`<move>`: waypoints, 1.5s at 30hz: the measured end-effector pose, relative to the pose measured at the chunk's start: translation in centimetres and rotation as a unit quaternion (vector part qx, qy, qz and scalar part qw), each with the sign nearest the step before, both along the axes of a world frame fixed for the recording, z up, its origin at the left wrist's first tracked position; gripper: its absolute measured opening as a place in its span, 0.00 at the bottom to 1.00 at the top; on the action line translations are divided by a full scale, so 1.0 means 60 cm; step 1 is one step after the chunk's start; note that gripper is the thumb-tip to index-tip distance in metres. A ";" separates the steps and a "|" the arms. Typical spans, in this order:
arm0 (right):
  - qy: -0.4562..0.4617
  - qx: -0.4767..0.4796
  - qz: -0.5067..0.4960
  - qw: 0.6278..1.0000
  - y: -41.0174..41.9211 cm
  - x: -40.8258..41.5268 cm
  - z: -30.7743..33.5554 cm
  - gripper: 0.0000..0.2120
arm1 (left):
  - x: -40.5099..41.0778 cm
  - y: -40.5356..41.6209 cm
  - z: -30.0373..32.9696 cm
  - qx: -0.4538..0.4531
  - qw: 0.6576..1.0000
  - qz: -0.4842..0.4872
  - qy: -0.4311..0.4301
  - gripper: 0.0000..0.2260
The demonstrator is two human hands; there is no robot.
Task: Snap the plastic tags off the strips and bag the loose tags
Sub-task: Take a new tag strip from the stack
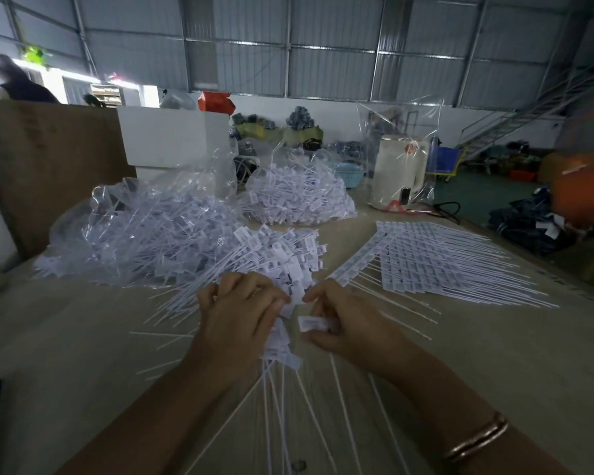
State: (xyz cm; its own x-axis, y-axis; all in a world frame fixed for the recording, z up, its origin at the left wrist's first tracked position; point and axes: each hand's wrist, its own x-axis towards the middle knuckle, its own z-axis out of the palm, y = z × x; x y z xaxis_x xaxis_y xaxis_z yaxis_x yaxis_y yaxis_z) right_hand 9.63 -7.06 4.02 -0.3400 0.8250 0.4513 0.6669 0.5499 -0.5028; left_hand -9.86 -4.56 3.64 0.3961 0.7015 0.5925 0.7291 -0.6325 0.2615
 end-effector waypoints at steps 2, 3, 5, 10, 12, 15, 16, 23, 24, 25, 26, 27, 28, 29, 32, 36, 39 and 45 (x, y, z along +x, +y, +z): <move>0.006 0.019 0.018 1.000 -0.002 -0.015 -0.001 0.17 | 0.013 -0.003 -0.003 -0.032 0.999 -0.024 -0.012 0.28; 0.007 0.028 0.025 0.999 -0.003 -0.021 -0.001 0.15 | 0.019 -0.006 -0.006 -0.045 0.998 -0.035 -0.008 0.29; 0.008 0.032 0.030 0.999 -0.005 -0.022 0.002 0.13 | 0.027 -0.008 -0.008 -0.064 0.996 -0.048 -0.038 0.26; -0.041 0.000 0.000 0.999 -0.007 0.012 0.006 0.11 | 0.015 -0.004 -0.005 -0.085 0.992 -0.014 -0.089 0.22; -0.070 0.016 -0.021 0.997 -0.004 0.010 0.002 0.08 | 0.018 -0.004 -0.007 -0.086 0.992 -0.009 -0.093 0.16; -0.073 0.068 -0.031 0.994 0.001 0.005 -0.001 0.04 | 0.019 -0.004 -0.007 -0.066 0.994 -0.015 -0.082 0.16; -0.075 0.071 -0.030 0.994 0.002 0.008 0.000 0.04 | 0.017 -0.002 -0.006 -0.055 0.995 -0.037 -0.079 0.17; 0.064 -0.064 0.028 0.995 0.002 0.026 0.004 0.11 | 0.005 -0.003 -0.002 -0.034 0.991 -0.102 -0.078 0.12; 0.076 -0.068 0.004 0.995 0.004 0.037 0.005 0.11 | 0.000 -0.002 -0.001 -0.047 0.986 -0.106 -0.116 0.12; 0.101 -0.071 -0.024 0.992 0.006 0.050 0.007 0.10 | -0.008 0.001 -0.001 -0.064 0.979 -0.108 -0.159 0.12; 0.135 -0.070 -0.045 0.987 0.007 0.065 0.008 0.08 | -0.017 0.003 -0.001 -0.074 0.974 -0.102 -0.187 0.12; 0.156 -0.063 -0.057 0.984 0.007 0.075 0.009 0.06 | -0.026 0.008 -0.001 -0.067 0.976 -0.088 -0.188 0.12; 0.149 -0.054 -0.061 0.986 0.006 0.078 0.007 0.04 | -0.032 0.013 -0.001 -0.046 0.984 -0.067 -0.158 0.13; 0.117 -0.050 -0.062 0.990 0.006 0.072 0.002 0.05 | -0.035 0.018 -0.002 -0.027 0.992 -0.046 -0.112 0.15; 0.046 -0.053 -0.064 0.995 0.013 0.017 -0.017 0.06 | -0.021 0.020 -0.004 -0.011 0.999 0.035 0.017 0.23; 0.037 -0.036 -0.083 0.995 0.023 -0.022 -0.023 0.15 | -0.019 0.010 0.007 0.053 0.992 0.112 -0.009 0.19; 0.075 -0.071 -0.142 0.985 0.013 -0.005 -0.025 0.11 | -0.040 0.002 0.019 -0.021 0.996 0.059 -0.069 0.26; -0.077 -0.171 -0.051 0.981 -0.002 0.023 -0.016 0.08 | -0.026 -0.053 0.026 -0.173 0.957 0.143 0.185 0.43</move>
